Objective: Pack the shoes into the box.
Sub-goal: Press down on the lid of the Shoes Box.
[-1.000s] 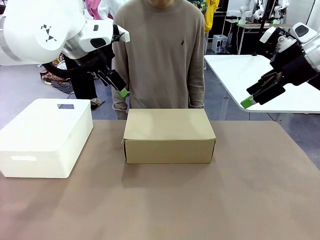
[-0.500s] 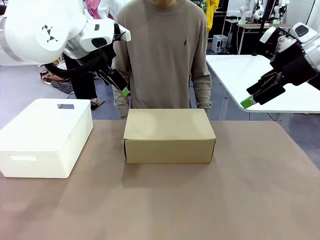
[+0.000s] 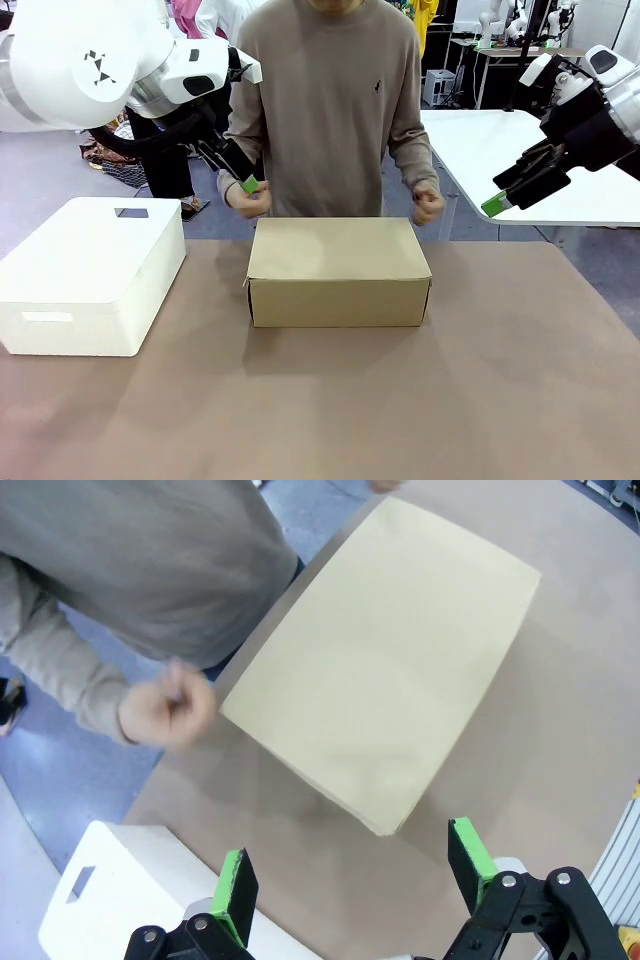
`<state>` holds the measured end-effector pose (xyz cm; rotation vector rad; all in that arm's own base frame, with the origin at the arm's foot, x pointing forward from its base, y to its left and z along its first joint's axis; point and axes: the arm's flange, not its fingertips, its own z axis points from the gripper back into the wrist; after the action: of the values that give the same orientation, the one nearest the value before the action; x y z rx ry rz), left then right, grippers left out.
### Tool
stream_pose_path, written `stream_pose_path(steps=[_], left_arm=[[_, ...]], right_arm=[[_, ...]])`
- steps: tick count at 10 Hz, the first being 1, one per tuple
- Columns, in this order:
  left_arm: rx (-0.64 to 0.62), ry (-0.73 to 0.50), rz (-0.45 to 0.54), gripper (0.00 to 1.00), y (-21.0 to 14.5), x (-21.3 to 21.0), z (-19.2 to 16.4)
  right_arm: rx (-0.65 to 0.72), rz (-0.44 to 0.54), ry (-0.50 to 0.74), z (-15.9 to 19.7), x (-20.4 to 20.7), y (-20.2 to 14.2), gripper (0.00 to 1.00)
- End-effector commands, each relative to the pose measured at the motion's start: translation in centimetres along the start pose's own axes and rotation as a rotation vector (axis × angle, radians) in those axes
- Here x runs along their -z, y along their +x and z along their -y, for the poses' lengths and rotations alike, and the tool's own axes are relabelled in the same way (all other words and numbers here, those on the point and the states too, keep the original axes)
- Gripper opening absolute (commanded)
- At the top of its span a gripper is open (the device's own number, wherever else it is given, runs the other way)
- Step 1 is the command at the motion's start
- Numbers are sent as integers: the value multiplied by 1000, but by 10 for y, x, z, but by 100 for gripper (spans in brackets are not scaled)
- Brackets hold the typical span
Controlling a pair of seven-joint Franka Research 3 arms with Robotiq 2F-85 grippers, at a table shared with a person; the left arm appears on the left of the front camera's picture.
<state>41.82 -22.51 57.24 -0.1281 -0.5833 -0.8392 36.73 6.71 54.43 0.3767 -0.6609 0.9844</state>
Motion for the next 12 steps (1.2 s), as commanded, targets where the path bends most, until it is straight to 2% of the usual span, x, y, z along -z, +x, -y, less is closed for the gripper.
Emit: stream_pose_path(steps=[1, 12], left_arm=[[-3, 0, -5, 100, -1, -1, -2], [-3, 0, -5, 100, -1, -1, -2]], right_arm=[[12, -12, -15, 0, 1, 2, 100], [12, -12, -15, 0, 1, 2, 100]])
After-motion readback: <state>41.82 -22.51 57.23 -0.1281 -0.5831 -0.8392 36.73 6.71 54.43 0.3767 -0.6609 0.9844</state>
